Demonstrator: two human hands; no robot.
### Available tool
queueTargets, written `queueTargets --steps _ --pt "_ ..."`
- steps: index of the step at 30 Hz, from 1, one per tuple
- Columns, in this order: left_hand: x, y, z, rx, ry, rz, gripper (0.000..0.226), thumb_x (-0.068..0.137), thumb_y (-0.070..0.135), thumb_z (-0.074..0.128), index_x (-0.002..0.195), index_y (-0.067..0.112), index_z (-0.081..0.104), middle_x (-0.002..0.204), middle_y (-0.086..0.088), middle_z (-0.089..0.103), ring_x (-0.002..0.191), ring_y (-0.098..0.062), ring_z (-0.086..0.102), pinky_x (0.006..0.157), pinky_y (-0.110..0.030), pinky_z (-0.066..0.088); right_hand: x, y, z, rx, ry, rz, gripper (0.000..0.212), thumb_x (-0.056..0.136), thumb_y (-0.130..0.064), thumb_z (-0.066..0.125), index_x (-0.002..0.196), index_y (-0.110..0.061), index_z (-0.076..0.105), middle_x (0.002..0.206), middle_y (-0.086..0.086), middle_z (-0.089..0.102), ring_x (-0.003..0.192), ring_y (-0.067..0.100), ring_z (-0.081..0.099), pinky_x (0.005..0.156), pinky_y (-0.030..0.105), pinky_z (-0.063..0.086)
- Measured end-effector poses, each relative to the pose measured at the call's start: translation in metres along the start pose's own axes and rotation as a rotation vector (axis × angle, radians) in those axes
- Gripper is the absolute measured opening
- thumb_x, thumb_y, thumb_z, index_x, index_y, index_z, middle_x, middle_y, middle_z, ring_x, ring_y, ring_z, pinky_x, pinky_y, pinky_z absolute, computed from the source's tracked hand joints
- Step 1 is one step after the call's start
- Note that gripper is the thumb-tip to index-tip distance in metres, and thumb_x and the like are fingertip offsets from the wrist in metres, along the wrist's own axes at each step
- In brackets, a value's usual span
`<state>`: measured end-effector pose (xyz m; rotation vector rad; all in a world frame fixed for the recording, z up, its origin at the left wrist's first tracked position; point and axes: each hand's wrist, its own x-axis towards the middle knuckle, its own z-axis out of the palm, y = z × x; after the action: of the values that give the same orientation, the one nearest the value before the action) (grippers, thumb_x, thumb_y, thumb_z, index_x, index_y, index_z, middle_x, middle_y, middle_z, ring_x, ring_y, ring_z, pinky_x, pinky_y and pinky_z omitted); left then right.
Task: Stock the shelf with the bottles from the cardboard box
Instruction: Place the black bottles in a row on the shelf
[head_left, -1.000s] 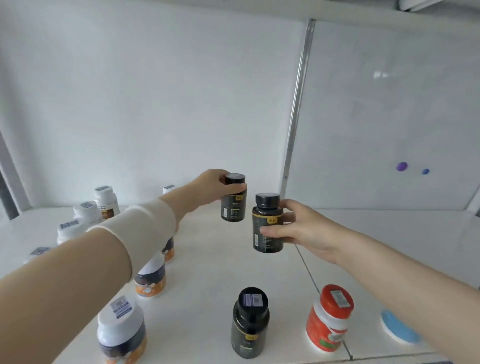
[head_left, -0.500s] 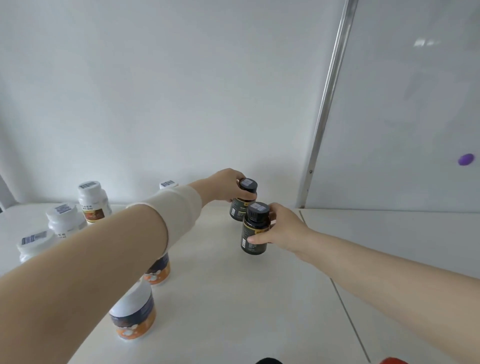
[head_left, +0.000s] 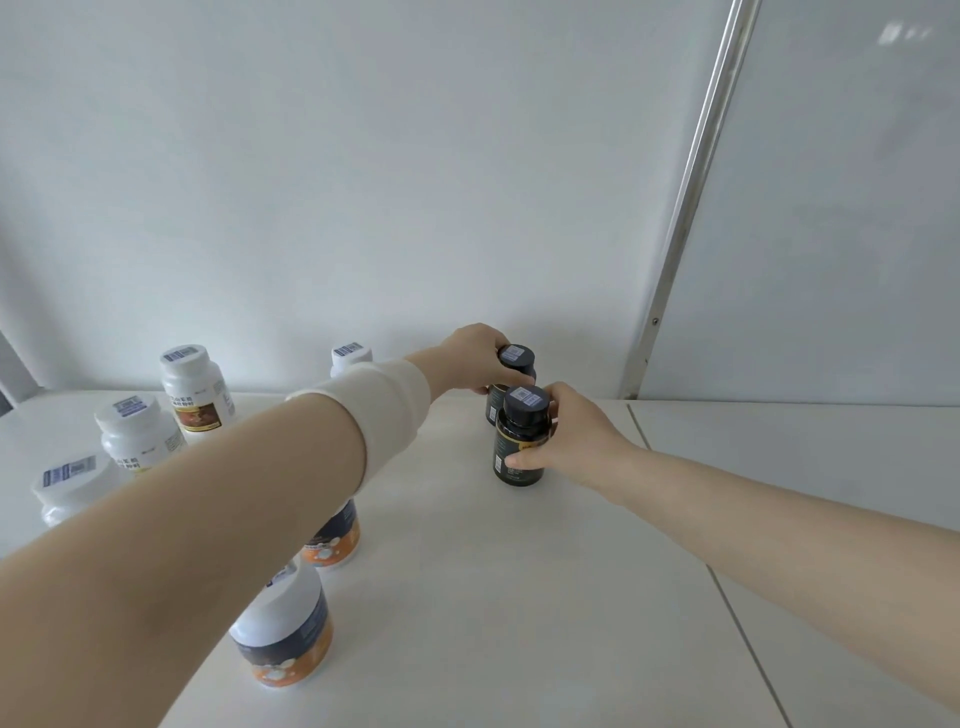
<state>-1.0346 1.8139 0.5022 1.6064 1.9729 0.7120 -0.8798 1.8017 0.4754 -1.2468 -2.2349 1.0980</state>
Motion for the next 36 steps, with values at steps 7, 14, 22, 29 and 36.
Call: queueTargets --steps 7,14,22,29,36 --pt "0.005 0.0 0.004 0.002 -0.015 0.009 0.027 0.08 0.026 0.072 0.096 0.01 0.058 0.094 -0.007 0.059 0.083 -0.025 0.06 0.088 -0.038 0.055 0.0 0.009 0.005 -0.021 0.032 0.004 0.065 0.069 -0.014 0.081 0.121 -0.01 0.042 0.123 0.004 0.055 0.102 0.017 0.051 0.085 0.026 0.041" --pt "-0.002 0.006 -0.002 0.051 -0.006 -0.014 0.038 0.082 0.032 0.069 0.112 0.016 0.05 0.105 -0.005 0.056 0.084 -0.022 0.054 0.086 -0.036 0.05 -0.003 0.003 0.0 -0.042 -0.001 0.042 0.078 0.07 -0.021 0.081 0.132 -0.01 0.035 0.132 0.004 0.048 0.114 0.019 0.051 0.089 0.029 0.045" --pt "-0.065 0.027 -0.044 0.429 0.133 0.019 0.056 0.09 0.034 0.06 0.136 0.01 0.04 0.136 -0.008 0.049 0.124 -0.026 0.047 0.1 -0.035 0.04 -0.043 -0.028 -0.037 -0.424 0.04 -0.06 0.09 0.075 -0.033 0.076 0.145 -0.012 0.023 0.145 0.01 0.031 0.135 0.023 0.034 0.108 0.034 0.034" --pt "-0.18 0.047 -0.057 1.16 0.312 0.093 0.047 0.094 0.033 0.051 0.134 0.011 0.04 0.128 -0.009 0.05 0.116 -0.027 0.05 0.088 -0.033 0.042 -0.117 -0.07 -0.036 -0.858 0.16 -0.27 0.067 0.087 -0.033 0.061 0.14 -0.01 0.029 0.138 0.012 0.035 0.129 0.03 0.035 0.099 0.038 0.036" --pt "-0.298 0.05 -0.064 1.314 0.385 0.002 0.039 0.095 0.026 0.048 0.13 0.01 0.042 0.124 -0.009 0.051 0.114 -0.026 0.051 0.082 -0.03 0.039 -0.193 -0.105 0.009 -0.964 0.2 -0.403 0.055 0.091 -0.032 0.054 0.135 -0.006 0.034 0.133 0.014 0.038 0.123 0.032 0.039 0.098 0.04 0.035"
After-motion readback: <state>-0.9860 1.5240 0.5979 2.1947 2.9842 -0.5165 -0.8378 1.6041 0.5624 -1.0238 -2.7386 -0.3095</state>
